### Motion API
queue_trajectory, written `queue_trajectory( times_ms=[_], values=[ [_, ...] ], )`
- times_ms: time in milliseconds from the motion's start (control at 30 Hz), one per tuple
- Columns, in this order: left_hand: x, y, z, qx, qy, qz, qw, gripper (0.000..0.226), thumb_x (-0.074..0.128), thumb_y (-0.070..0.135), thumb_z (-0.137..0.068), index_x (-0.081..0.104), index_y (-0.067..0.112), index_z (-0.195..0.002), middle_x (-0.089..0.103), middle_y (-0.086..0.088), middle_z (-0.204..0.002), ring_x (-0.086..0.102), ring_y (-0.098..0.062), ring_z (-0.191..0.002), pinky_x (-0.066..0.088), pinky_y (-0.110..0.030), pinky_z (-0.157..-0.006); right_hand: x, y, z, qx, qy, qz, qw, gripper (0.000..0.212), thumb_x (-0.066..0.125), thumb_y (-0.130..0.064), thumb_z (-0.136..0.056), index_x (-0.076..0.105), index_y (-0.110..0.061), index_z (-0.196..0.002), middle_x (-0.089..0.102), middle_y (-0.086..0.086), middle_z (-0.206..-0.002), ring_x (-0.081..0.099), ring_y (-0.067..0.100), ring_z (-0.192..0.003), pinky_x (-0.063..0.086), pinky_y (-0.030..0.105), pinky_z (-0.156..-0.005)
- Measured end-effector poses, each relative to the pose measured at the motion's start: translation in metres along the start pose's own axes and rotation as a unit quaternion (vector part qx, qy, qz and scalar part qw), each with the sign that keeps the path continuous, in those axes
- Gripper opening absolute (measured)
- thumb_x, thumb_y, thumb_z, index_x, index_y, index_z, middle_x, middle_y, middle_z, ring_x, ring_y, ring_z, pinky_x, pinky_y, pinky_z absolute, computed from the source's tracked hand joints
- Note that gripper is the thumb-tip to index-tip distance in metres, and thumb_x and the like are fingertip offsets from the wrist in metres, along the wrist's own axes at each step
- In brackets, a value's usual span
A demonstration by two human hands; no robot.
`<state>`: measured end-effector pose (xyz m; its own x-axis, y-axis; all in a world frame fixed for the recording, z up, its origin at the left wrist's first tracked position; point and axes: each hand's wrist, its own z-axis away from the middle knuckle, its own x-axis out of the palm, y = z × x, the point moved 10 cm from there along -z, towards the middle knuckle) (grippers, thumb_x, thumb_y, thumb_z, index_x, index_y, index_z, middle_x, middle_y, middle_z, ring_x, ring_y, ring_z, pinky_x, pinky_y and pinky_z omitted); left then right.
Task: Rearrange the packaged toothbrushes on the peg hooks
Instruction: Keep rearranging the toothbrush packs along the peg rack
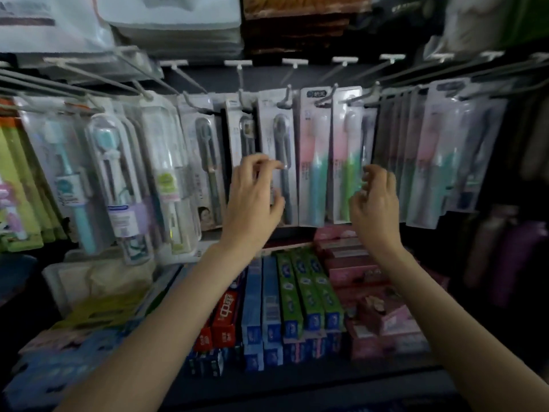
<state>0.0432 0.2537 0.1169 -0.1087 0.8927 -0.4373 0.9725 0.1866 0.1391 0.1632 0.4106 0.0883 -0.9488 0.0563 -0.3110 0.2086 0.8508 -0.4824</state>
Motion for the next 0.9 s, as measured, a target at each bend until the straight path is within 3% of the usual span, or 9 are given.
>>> queue_trajectory(
  times_ms=[67, 167, 233, 333, 467, 633, 767, 900],
  values=[
    [0.026, 0.011, -0.001, -0.002, -0.025, 0.027, 0.999, 0.035, 0.056, 0.007, -0.086, 0.051, 0.009, -0.120, 0.042, -0.011, -0.123, 0.046, -0.024, -0.113, 0.044, -0.032, -0.094, -0.003, 0.035, -0.010, 0.057, -0.014, 0.025, 0.998, 0.040, 0.046, 0.004, -0.089, 0.039, 0.004, -0.129, 0.043, 0.023, -0.124, 0.049, 0.037, -0.103, 0.032, 0.023, -0.072],
    [0.062, 0.033, 0.001, 0.028, -0.078, 0.056, 0.995, 0.035, 0.050, 0.007, -0.090, 0.050, 0.012, -0.125, 0.045, -0.007, -0.123, 0.052, -0.015, -0.091, 0.050, -0.033, -0.073, 0.013, 0.068, -0.030, 0.100, -0.083, 0.060, 0.990, 0.046, 0.045, -0.004, -0.094, 0.031, 0.003, -0.137, 0.044, 0.024, -0.131, 0.046, 0.037, -0.116, 0.038, 0.035, -0.088],
    [0.081, 0.041, 0.003, 0.046, -0.096, 0.044, 0.993, 0.038, 0.050, 0.007, -0.091, 0.050, 0.015, -0.128, 0.046, -0.007, -0.126, 0.051, -0.012, -0.089, 0.047, -0.025, -0.067, 0.025, 0.078, -0.046, 0.123, -0.114, 0.042, 0.985, 0.047, 0.047, -0.012, -0.095, 0.030, 0.003, -0.137, 0.049, 0.024, -0.127, 0.050, 0.036, -0.113, 0.041, 0.034, -0.082],
    [0.092, 0.042, 0.002, 0.039, -0.078, 0.004, 0.996, 0.040, 0.056, 0.006, -0.087, 0.054, 0.015, -0.126, 0.045, -0.012, -0.127, 0.050, -0.026, -0.110, 0.052, -0.033, -0.077, 0.040, 0.085, -0.064, 0.145, -0.135, 0.004, 0.980, 0.051, 0.053, -0.017, -0.093, 0.029, 0.001, -0.134, 0.052, 0.021, -0.123, 0.053, 0.035, -0.109, 0.037, 0.029, -0.074],
    [0.090, 0.041, 0.000, 0.041, -0.041, -0.037, 0.998, 0.041, 0.060, 0.005, -0.083, 0.059, 0.019, -0.121, 0.046, -0.015, -0.122, 0.045, -0.031, -0.110, 0.048, -0.039, -0.085, 0.037, 0.082, -0.067, 0.131, -0.111, 0.006, 0.985, 0.042, 0.055, -0.015, -0.090, 0.036, -0.002, -0.125, 0.057, 0.021, -0.112, 0.057, 0.035, -0.098, 0.042, 0.031, -0.070],
    [0.096, 0.035, -0.001, 0.031, -0.051, -0.050, 0.997, 0.044, 0.061, 0.000, -0.079, 0.059, 0.015, -0.120, 0.044, -0.017, -0.124, 0.039, -0.034, -0.114, 0.043, -0.045, -0.094, 0.018, 0.052, -0.062, 0.060, -0.140, 0.114, 0.982, 0.047, 0.055, -0.018, -0.089, 0.035, 0.000, -0.128, 0.057, 0.023, -0.111, 0.058, 0.039, -0.098, 0.047, 0.041, -0.075],
    [0.098, 0.035, -0.001, 0.020, -0.066, -0.022, 0.997, 0.040, 0.058, -0.001, -0.080, 0.060, 0.014, -0.118, 0.042, -0.017, -0.128, 0.038, -0.036, -0.118, 0.047, -0.044, -0.088, -0.004, 0.027, -0.067, 0.014, -0.204, 0.221, 0.954, 0.037, 0.061, -0.020, -0.085, 0.045, 0.002, -0.110, 0.059, 0.020, -0.104, 0.057, 0.037, -0.097, 0.036, 0.033, -0.065],
    [0.098, 0.042, 0.000, 0.039, -0.069, -0.038, 0.996, 0.041, 0.058, 0.001, -0.079, 0.060, 0.014, -0.117, 0.044, -0.019, -0.128, 0.040, -0.038, -0.118, 0.043, -0.048, -0.096, -0.025, 0.009, -0.069, -0.021, -0.235, 0.308, 0.922, 0.041, 0.062, -0.022, -0.085, 0.045, 0.004, -0.112, 0.054, 0.018, -0.112, 0.054, 0.034, -0.103, 0.033, 0.031, -0.070]
  ],
)
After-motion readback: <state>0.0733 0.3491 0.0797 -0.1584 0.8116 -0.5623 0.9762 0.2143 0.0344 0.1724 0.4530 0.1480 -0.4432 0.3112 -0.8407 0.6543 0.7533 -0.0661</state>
